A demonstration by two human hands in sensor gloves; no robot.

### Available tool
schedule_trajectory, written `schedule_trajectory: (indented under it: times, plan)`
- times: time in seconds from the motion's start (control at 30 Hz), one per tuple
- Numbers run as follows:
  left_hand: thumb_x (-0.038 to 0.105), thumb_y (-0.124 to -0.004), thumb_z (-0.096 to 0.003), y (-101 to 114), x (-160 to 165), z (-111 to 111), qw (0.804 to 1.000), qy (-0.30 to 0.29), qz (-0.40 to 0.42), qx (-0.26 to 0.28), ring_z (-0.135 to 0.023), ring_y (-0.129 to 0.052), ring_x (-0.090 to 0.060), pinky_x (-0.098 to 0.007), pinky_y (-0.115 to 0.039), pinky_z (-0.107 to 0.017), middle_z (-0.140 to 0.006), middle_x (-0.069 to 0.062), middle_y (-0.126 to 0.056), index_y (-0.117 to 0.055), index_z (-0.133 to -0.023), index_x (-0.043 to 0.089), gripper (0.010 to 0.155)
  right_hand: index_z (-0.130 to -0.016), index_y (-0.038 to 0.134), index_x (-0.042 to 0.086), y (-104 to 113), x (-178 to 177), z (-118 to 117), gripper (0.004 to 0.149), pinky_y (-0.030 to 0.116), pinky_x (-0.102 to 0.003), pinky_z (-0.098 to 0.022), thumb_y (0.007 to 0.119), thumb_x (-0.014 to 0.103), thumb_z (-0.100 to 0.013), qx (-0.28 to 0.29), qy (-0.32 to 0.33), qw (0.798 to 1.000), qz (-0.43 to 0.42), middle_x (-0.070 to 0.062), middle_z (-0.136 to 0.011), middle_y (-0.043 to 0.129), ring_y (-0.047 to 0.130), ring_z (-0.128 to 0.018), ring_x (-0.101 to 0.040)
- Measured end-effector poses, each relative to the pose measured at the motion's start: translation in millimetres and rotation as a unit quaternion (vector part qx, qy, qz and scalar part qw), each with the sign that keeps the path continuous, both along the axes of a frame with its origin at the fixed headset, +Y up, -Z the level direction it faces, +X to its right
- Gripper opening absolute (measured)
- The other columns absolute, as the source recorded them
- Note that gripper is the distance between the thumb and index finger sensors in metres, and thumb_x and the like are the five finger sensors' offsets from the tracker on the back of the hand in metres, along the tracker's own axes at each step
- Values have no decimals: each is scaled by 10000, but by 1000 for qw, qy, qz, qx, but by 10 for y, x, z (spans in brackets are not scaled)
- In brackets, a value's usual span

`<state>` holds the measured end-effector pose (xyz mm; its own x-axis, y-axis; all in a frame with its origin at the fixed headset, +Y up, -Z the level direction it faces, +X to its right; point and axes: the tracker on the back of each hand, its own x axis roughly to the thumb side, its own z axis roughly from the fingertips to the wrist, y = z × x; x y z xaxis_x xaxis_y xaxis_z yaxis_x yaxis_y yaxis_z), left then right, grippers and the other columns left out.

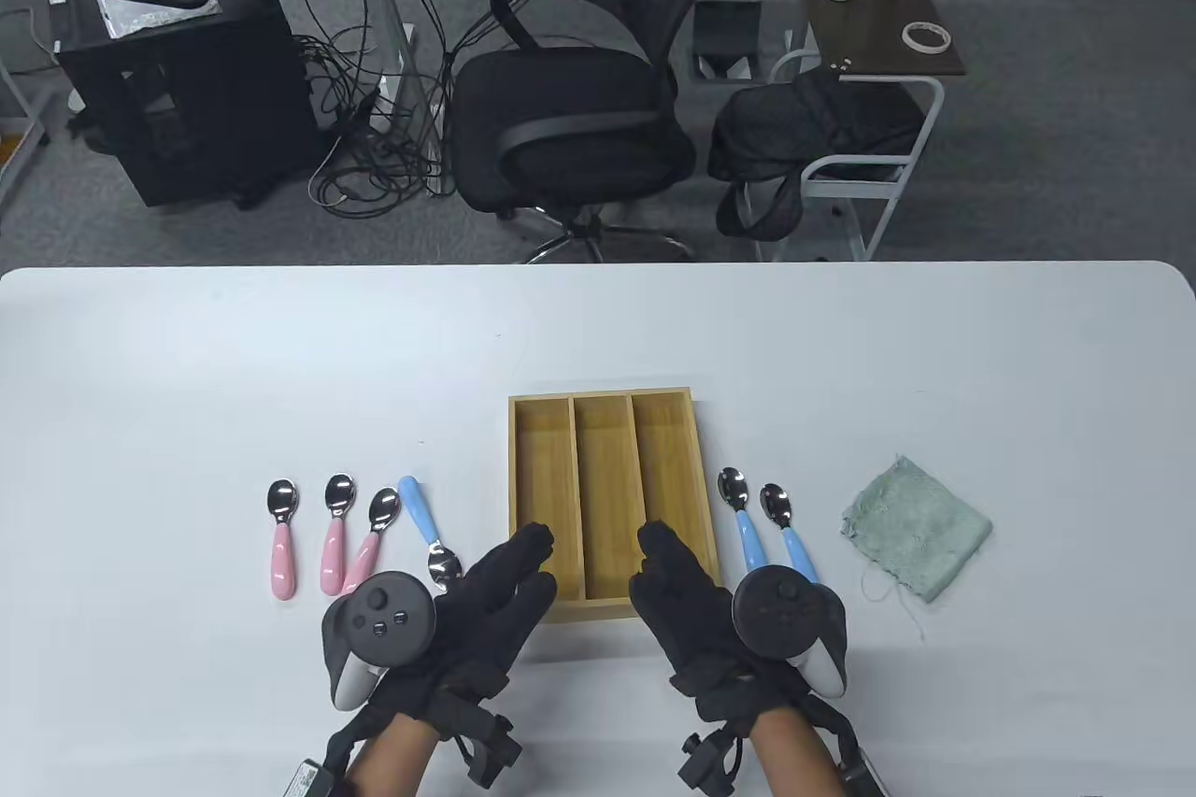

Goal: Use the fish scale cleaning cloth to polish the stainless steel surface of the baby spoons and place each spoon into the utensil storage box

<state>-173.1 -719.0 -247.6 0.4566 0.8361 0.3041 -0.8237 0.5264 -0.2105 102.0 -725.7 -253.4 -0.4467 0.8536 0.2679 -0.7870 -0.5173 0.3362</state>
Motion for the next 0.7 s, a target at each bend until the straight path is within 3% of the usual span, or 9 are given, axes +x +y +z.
schedule_trajectory:
  times: [0.33, 0.47, 0.6, 0.7]
  plan:
    - [585, -544, -627, -11, 22, -20, 1000, -5, -5, -6, -1005, -721, -438, -623, -668, -685, -1152, -163, -623, -498, -1166, 117, 714, -1138, 278, 33, 52, -12, -22, 733, 576, -699, -682, 445, 562, -659, 9, 3, 1000, -18, -267, -1161, 404, 606, -999, -545]
    - [584, -544, -627, -12, 29, -20, 1000, -7, -6, -6, -1004, -722, -439, -623, -669, -685, -1152, -165, -624, -497, -1165, 118, 713, -1135, 334, 66, 208, 122, -36, 702, 574, -699, -681, 504, 552, -658, 39, -14, 998, -37, -233, -1160, 447, 610, -1000, -537]
    - [588, -539, -628, -16, 54, -20, 1000, -12, -8, -9, -1005, -720, -440, -623, -667, -687, -1154, -161, -621, -497, -1166, 117, 717, -1129, 398, 95, 506, 538, 39, 674, 580, -701, -681, 549, 550, -655, 108, -87, 988, -70, -200, -1153, 509, 635, -1004, -509]
    - [587, -540, -628, -21, 65, -21, 1000, -13, -13, -10, -1004, -722, -438, -623, -668, -685, -1152, -163, -623, -497, -1166, 118, 715, -1117, 449, 123, 575, 897, -30, 623, 578, -697, -682, 577, 526, -658, 124, -168, 978, -25, -171, -1141, 554, 658, -1000, -485]
